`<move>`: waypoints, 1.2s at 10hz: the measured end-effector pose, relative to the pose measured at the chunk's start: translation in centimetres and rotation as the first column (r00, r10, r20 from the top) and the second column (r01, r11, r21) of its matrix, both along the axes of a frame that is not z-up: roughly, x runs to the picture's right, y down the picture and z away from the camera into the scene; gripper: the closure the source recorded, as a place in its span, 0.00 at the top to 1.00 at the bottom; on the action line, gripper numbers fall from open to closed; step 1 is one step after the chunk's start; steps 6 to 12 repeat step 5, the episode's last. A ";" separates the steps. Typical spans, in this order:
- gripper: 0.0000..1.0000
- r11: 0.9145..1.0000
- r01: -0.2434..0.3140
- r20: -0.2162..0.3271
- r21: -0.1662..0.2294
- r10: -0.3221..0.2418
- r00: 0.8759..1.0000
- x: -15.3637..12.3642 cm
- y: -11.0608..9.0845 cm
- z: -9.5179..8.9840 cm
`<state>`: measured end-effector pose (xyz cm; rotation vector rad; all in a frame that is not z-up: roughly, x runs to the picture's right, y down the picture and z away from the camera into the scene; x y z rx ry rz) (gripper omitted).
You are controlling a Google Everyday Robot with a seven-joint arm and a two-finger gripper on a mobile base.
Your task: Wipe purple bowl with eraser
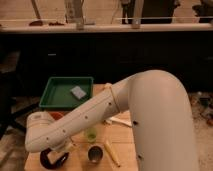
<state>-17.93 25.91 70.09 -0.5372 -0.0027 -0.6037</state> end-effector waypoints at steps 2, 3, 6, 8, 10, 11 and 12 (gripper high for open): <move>0.00 1.000 0.004 -0.007 0.002 -0.004 1.000 -0.2 -0.5 0.7; 0.00 1.000 0.007 -0.006 0.003 -0.007 1.000 -0.6 -0.7 1.1; 0.00 1.000 0.016 0.004 -0.002 -0.016 1.000 -1.6 -0.6 1.5; 0.00 1.000 0.016 0.004 -0.002 -0.016 1.000 -1.6 -0.6 1.5; 0.00 1.000 0.016 0.004 -0.002 -0.016 1.000 -1.6 -0.6 1.5; 0.00 1.000 0.016 0.004 -0.002 -0.016 1.000 -1.6 -0.6 1.5; 0.00 1.000 0.016 0.004 -0.002 -0.016 1.000 -1.6 -0.6 1.5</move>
